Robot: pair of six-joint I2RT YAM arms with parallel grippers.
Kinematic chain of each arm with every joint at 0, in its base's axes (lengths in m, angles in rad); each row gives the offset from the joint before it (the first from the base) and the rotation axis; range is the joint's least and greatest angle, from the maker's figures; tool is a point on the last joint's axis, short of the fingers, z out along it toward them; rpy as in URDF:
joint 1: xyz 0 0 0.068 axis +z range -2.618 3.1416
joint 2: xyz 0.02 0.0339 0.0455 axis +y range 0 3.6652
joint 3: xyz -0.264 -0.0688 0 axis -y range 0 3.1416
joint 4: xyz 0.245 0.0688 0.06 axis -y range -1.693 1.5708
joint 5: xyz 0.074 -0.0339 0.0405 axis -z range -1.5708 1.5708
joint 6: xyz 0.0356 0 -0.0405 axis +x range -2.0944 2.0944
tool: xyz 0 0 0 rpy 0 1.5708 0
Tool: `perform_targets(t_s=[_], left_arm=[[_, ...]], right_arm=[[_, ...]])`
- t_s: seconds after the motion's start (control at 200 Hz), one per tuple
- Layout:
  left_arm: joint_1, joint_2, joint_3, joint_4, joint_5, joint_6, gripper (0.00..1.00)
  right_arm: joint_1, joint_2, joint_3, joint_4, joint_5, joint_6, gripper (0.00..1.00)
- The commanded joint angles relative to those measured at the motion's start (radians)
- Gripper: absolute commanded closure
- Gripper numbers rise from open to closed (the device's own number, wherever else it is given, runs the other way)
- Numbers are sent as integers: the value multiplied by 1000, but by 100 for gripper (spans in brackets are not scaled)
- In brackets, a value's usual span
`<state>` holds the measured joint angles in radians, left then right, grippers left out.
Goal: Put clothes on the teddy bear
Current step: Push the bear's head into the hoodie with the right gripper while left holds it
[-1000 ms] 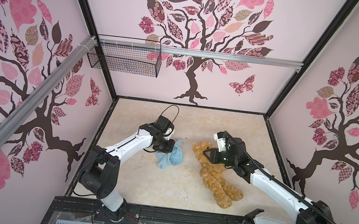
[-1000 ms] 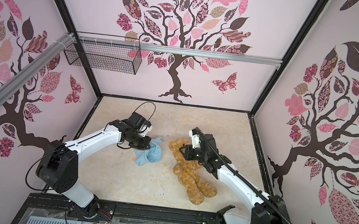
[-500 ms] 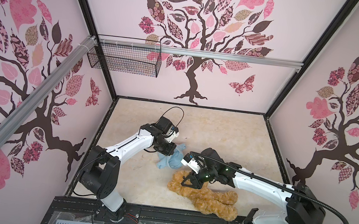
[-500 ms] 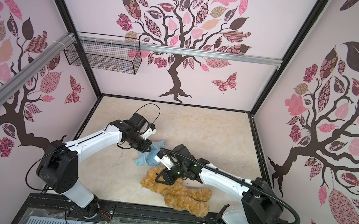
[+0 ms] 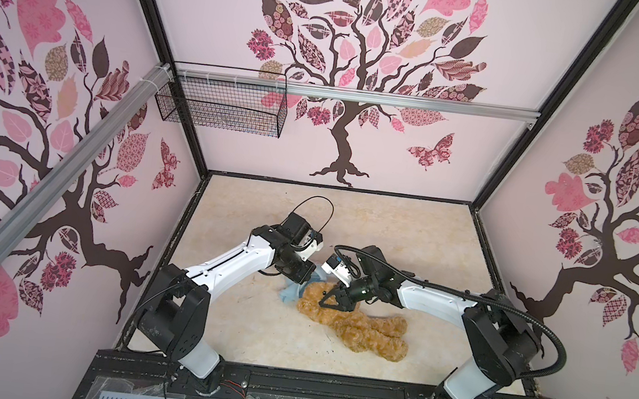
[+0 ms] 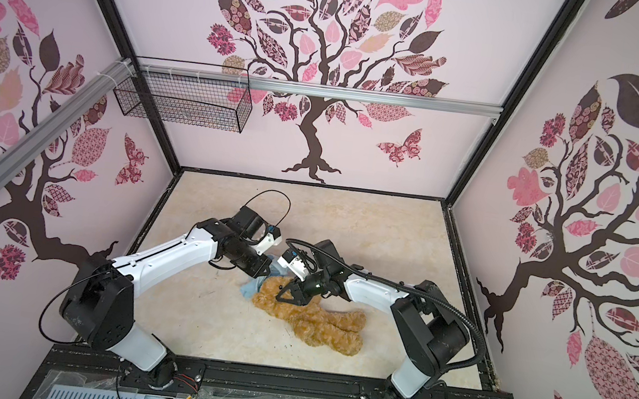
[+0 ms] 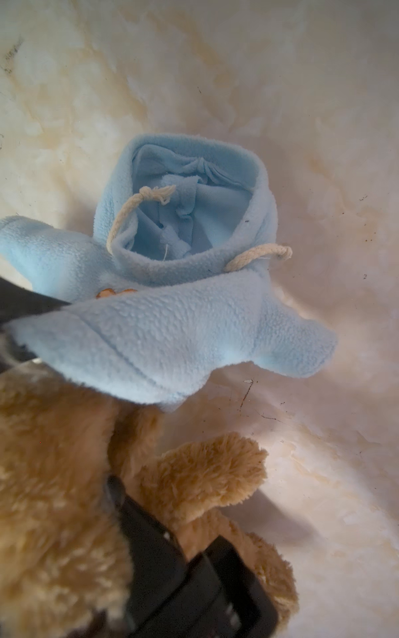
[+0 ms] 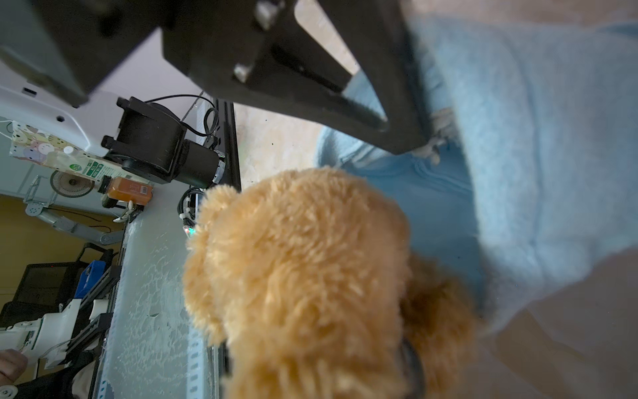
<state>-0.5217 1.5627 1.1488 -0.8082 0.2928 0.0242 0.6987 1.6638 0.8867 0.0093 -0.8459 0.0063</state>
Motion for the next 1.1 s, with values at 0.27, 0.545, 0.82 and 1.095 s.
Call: perform_targets(t_s=[0.27,0.545,0.82,1.095], left_arm=[[-27,-22,-33,6,-11,35,100],[-52,-10,-34,-1,-12,57,100],[-60,-1,-24,-1,37,47,100],[-61,18,42,-34,179,-17,100]], right_arm=[[0,-53,-84,195,213,71,81],[5,-111,-280,594,375,354,84],[105,-61,-270,538,615,416,87],[174,4,-209,444,781,432,89]])
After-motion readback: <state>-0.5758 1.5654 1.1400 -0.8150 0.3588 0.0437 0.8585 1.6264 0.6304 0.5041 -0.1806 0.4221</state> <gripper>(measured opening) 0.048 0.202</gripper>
